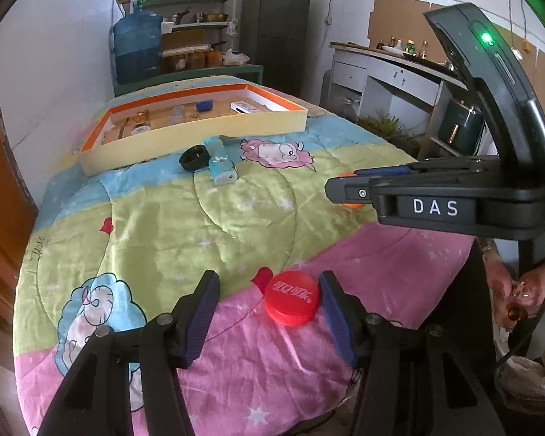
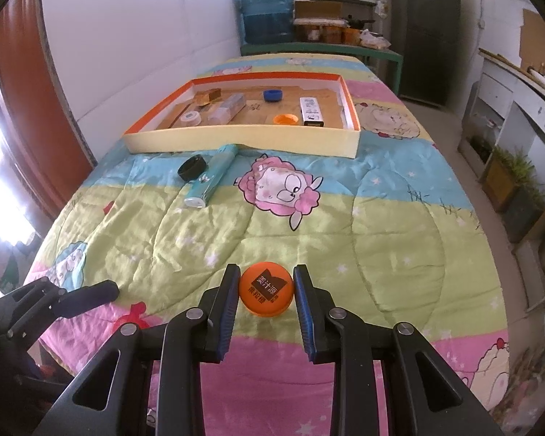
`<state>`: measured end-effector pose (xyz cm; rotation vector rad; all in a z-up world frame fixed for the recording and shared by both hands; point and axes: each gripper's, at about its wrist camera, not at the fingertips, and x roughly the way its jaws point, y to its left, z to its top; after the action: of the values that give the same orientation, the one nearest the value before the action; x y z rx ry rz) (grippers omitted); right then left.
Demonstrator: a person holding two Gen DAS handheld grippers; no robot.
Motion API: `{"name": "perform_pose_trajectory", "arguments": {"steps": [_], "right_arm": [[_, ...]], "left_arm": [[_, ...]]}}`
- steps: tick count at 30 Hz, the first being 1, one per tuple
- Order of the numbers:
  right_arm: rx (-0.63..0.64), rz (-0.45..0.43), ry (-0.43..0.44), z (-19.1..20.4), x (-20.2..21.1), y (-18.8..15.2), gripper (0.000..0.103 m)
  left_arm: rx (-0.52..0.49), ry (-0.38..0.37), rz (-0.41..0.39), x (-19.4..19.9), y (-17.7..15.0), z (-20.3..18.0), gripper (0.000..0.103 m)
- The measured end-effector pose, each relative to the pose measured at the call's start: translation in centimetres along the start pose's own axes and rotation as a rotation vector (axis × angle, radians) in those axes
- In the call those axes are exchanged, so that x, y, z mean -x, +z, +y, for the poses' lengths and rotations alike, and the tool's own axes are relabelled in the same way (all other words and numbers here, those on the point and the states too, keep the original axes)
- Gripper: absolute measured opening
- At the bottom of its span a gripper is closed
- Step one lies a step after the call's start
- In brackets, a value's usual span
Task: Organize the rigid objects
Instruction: 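Grasp the red Coca-Cola cap with the left gripper while the right gripper holds the orange lid, then carry the red cap with the left gripper while the right gripper carries the orange lid over the tray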
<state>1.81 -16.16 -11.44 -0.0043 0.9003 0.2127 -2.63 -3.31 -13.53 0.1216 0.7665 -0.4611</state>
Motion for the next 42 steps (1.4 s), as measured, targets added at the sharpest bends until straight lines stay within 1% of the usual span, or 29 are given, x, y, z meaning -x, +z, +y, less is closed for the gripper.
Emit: {"name": "perform_pose_trajectory", "arguments": {"steps": [2,6,7,8,11,17,27,36,42], "right_arm": [[0.000,0.004,0.001,0.0,-0.1,-0.1,0.031],[-0.002,0.006,0.004,0.0,-0.2,-0.2,0.031],[-0.001,0.006,0.005,0.0,-0.2,-0.2,0.031],[0.000,0.006,0.006,0.1,-0.2,-0.2,0.031],[0.005,0.007,0.008,0.2,-0.3,-0.2,0.031],[0.006,0.008,0.011,0.2,-0.4,-0.2,0.031],[0.012,0.003,0.014,0.4,-0.5,0.3,0.031],[0.028,-0.009,0.023,0.8,-0.8,1.4,0.031],[0.039,-0.012,0.029,0.9,-1.3,2.3,0.031]], "left_arm": [[-0.008,0.017,-0.007,0.1,-0.2,-0.2,0.053],[-0.015,0.036,-0.016,0.3,-0.3,-0.3,0.038],[-0.012,0.040,-0.016,0.3,-0.3,-0.2,0.036],[-0.006,0.045,-0.016,0.4,-0.3,-0.1,0.031],[0.013,0.039,-0.016,0.5,-0.2,0.3,0.031],[0.011,0.042,-0.015,0.4,-0.1,0.3,0.031],[0.039,0.037,-0.017,0.5,0.4,1.0,0.031],[0.052,0.055,-0.044,0.8,2.1,1.9,0.031],[0.078,0.068,-0.070,0.9,3.9,3.2,0.031]]}}
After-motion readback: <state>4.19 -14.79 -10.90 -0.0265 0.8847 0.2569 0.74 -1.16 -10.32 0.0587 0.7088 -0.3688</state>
